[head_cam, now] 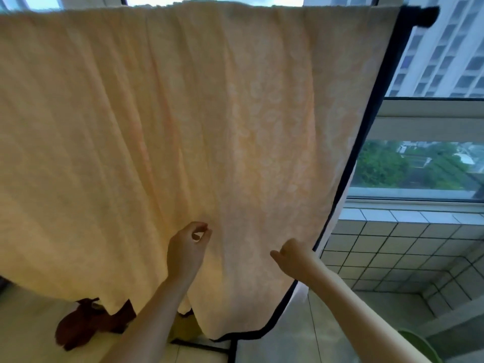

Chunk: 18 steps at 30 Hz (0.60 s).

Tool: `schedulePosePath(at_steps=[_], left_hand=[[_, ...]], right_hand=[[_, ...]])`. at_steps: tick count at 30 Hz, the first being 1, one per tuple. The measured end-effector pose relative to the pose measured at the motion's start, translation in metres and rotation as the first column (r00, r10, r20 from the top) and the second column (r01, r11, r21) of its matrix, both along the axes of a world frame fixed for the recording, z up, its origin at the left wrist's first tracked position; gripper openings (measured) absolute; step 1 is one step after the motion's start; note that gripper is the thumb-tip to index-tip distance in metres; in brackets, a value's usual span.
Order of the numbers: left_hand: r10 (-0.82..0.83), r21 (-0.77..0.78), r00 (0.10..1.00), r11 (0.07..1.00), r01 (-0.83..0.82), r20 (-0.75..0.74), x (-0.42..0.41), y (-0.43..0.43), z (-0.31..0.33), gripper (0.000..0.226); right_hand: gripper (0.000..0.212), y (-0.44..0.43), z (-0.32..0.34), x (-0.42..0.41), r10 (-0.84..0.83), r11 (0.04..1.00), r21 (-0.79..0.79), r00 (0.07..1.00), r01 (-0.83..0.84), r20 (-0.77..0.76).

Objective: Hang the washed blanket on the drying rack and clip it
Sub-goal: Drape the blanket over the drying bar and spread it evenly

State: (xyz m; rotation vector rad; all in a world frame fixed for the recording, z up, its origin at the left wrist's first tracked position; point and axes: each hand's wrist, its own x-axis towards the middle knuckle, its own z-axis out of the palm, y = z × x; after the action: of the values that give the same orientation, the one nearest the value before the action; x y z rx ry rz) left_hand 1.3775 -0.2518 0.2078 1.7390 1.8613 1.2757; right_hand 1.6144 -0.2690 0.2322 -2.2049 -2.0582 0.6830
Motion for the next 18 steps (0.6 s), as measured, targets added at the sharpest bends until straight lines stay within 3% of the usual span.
schedulePosePath(at_steps=[4,7,12,18], left_hand=[[0.095,0.123,0.995,0.988,-0.097,0.024,-0.042,0.006,0.026,0.016],[0.194,0.188,0.979,0.961,-0.202,0.064,-0.077,0.013,0.046,0.017],[0.359,0.202,0.933,0.912,-0.357,0.031,-0.139,0.034,0.060,0.045],[0.408,-0.021,0.912,0.912,-0.409,-0.043,-0.203,0.071,0.059,0.092]], right_hand=[[0.039,0.008,0.032,-0.052,0.110,0.959,0.279,0.970,-0.046,-0.218],[0.055,0.018,0.051,-0.083,0.088,0.917,0.396,0.946,0.045,-0.312],[0.069,0.041,0.058,-0.120,-0.099,0.885,0.436,0.982,0.160,-0.160],[0.036,0.061,0.064,-0.144,-0.307,0.855,0.460,0.949,0.242,0.072]])
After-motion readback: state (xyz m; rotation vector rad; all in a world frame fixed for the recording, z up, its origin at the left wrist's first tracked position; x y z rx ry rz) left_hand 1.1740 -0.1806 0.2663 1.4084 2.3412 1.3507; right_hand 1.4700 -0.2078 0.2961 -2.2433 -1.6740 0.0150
